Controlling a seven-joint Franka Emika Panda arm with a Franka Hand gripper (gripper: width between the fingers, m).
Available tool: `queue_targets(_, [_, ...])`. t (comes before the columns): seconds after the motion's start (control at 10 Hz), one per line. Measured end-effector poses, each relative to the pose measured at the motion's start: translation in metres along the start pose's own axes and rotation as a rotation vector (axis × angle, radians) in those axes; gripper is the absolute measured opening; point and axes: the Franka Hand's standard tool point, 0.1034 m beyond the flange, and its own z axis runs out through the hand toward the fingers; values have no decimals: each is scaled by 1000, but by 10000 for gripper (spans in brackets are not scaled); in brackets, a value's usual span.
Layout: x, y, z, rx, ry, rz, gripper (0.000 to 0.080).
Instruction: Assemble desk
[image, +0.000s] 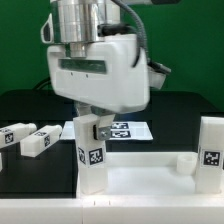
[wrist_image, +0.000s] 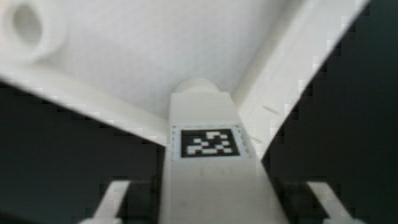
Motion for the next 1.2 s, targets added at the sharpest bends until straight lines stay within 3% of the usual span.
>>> queue_targets(0.1, [4, 2, 0, 27, -33, 194, 288])
queue_targets(0.4, [3, 3, 0, 29, -45, 303, 292])
queue_targets(0.5, [2, 2, 0, 30, -40, 198, 292])
queue_targets(0.6, [-2, 0, 0, 32, -39, 63, 514])
queue_targets(0.7, [-2, 0, 0, 33, -37, -130, 514])
queue_targets(0.8, [-5, -2, -1, 30, -43, -327, 621])
queue_targets(1.2, [-7, -1, 0, 23, -47, -600, 648])
